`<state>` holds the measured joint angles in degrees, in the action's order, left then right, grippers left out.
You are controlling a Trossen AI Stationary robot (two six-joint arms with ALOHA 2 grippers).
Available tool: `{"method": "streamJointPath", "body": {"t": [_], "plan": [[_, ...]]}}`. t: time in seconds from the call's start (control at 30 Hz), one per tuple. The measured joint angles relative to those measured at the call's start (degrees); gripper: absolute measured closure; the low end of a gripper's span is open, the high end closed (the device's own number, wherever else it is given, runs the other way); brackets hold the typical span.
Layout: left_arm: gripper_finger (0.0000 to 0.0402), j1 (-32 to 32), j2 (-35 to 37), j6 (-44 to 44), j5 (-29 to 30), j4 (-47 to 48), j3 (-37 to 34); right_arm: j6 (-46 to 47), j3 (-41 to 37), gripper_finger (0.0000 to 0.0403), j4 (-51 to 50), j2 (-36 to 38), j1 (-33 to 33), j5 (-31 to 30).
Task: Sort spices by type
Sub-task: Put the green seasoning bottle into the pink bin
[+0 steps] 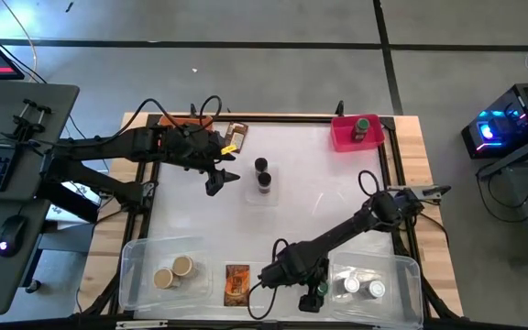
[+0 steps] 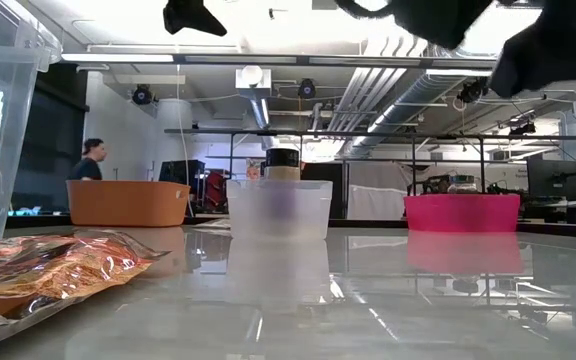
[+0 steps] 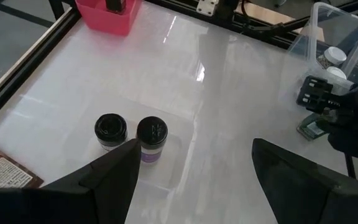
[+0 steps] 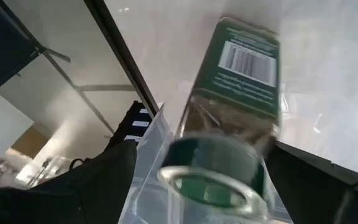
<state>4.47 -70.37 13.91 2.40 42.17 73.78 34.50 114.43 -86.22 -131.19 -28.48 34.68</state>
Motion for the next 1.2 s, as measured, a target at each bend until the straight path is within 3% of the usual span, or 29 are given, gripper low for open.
{"method": "streamJointPath", "body": {"t": [0.4,0.5,0.7,1.2], "plan": [[0.0108,0.0,0.0,0.0,0.0,0.0,0.0,3.0,0.0,0.0064,-0.3,-1.6,-0.8,0.4],[0.0108,0.0,0.0,0.0,0.0,0.0,0.0,3.0,0.0,0.0097,-0.3,-1.6,-0.8,-0.2],[0.0108,0.0,0.0,0.0,0.0,0.0,0.0,1.0,0.2,0.0209,-1.3,-1.6,-0.8,-0.9],[0.0108,0.0,0.0,-2.2,0.0,0.2,0.0,-9.6,10.2,0.0208,-3.8,0.4,4.2,-6.6]]}}
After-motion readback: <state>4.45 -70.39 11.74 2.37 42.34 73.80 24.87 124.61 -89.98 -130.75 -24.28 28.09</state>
